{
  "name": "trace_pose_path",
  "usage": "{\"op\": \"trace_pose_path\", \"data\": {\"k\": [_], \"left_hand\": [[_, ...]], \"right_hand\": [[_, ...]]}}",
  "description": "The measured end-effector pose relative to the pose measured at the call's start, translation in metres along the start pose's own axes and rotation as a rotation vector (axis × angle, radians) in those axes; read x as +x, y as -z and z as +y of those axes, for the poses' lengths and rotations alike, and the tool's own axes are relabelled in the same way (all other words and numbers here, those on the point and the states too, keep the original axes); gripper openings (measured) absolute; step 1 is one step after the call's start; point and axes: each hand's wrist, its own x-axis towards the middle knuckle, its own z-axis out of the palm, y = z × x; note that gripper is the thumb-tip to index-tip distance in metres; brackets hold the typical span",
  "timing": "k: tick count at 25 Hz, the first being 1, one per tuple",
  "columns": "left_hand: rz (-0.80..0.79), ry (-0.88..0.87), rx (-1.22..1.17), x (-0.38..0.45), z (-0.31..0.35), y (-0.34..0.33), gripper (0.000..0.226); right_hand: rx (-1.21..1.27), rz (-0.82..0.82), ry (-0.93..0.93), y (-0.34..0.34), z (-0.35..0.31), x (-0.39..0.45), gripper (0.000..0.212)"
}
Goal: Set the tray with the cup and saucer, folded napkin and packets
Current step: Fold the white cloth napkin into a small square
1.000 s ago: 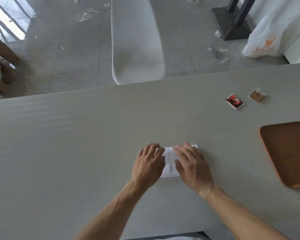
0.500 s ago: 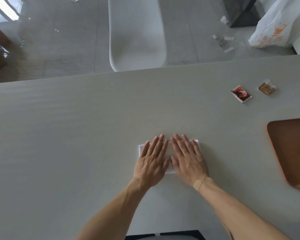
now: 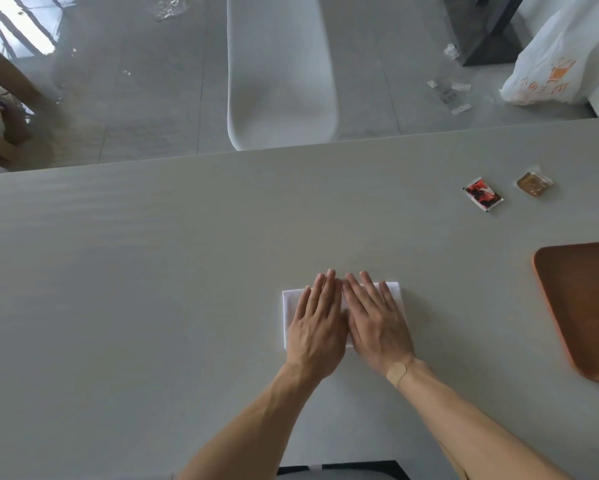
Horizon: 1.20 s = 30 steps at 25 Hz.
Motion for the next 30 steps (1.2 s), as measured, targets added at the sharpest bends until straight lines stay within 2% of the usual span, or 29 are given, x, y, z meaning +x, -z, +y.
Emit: {"op": "trace_pose_path", "data": {"k": [3, 6, 10, 16, 24, 27, 30], "left_hand": [[-0.009, 0.029, 0.010, 0.003, 0.006, -0.014, 0.055], [-0.033, -0.048, 0.070, -0.004, -0.020, -0.012, 0.060], [-0.073, -0.015, 0.155, -0.014, -0.056, -0.003, 0.067], [-0.136, 0.000, 0.165, -0.016, -0.056, 0.002, 0.067], [-0.153, -0.028, 0.193, -0.049, -0.124, 0.034, 0.068], [-0.111, 0.067, 0.129, -0.053, -0.136, 0.050, 0.075], [-0.090, 0.207, 0.044, -0.047, -0.141, 0.060, 0.075]], "right_hand": [[-0.021, -0.053, -0.041, -0.009, -0.002, 0.000, 0.053], [-0.067, -0.067, -0.041, -0.009, 0.015, -0.007, 0.059], [-0.043, -0.063, -0.142, -0.008, 0.040, -0.021, 0.063], [0.000, -0.126, -0.162, -0.002, 0.032, -0.019, 0.065], [0.120, -0.185, -0.102, -0.006, -0.042, -0.019, 0.071], [0.100, -0.219, -0.078, -0.006, -0.034, -0.020, 0.071], [0.083, -0.139, -0.186, 0.001, 0.012, -0.033, 0.072]]}}
